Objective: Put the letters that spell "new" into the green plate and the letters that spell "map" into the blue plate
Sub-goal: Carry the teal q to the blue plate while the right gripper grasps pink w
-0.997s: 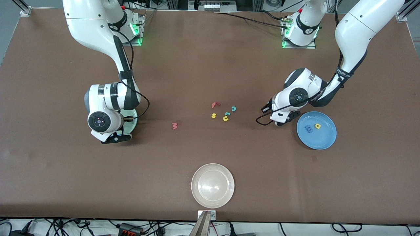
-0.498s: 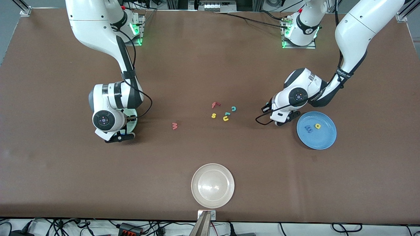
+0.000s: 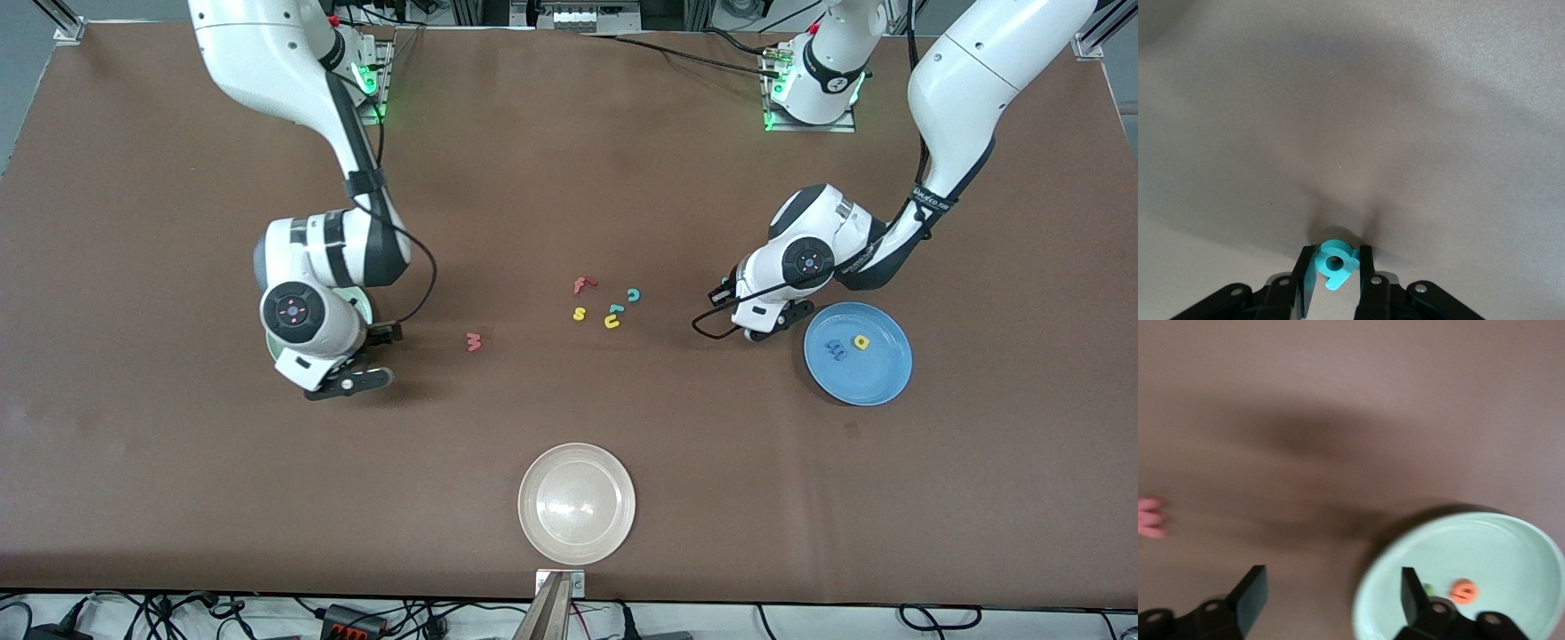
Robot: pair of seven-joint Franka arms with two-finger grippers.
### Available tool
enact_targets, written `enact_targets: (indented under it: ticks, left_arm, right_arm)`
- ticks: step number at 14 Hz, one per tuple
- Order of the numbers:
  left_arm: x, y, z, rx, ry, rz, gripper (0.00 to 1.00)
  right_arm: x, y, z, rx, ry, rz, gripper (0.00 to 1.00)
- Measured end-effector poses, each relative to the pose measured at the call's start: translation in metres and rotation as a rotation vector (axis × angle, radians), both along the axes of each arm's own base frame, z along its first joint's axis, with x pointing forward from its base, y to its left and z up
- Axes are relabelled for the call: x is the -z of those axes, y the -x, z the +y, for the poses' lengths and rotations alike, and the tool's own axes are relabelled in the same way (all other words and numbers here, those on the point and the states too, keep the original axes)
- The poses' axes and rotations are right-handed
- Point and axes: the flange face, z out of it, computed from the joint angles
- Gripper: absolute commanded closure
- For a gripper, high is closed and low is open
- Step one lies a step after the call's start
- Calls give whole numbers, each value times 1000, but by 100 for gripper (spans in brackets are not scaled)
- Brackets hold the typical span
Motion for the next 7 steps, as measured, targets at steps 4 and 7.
enact_targets:
  ticks: [4,7]
  left_arm:
    - [-31,-28,21,106,-58,56,88]
    - [-73,-67,52,207,-74,35,88]
  right_arm:
    - [10,8,46,128,-37,-5,31]
    - [31,20,83,158,-17,-33,34]
